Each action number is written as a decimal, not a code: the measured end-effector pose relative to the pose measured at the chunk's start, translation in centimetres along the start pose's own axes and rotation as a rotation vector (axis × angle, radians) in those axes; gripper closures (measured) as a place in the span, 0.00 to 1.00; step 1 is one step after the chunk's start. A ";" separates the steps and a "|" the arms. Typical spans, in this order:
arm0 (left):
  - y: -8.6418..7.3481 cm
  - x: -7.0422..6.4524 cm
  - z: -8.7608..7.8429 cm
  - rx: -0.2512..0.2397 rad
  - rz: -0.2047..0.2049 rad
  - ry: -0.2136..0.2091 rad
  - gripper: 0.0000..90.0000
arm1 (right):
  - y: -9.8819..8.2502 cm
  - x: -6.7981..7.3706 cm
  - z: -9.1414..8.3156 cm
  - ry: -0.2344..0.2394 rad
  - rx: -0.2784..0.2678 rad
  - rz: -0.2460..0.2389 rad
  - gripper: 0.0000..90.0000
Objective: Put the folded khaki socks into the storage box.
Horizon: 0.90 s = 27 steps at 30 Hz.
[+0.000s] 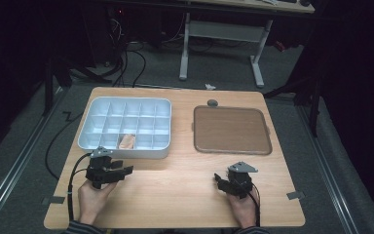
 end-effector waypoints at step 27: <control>-1.8 -0.6 2.5 0.013 -0.013 -0.013 0.51 | 0.0 0.0 0.0 0.000 0.000 0.000 0.42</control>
Point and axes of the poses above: each handheld gripper's, and its own axes: z roughly forward along the jaws, y roughly out of its top, x roughly to its left, the point moved 9 cm from there along z, roughly forward along the jaws, and after that the axes turned 7 degrees about -y, right-handed, at the moved point
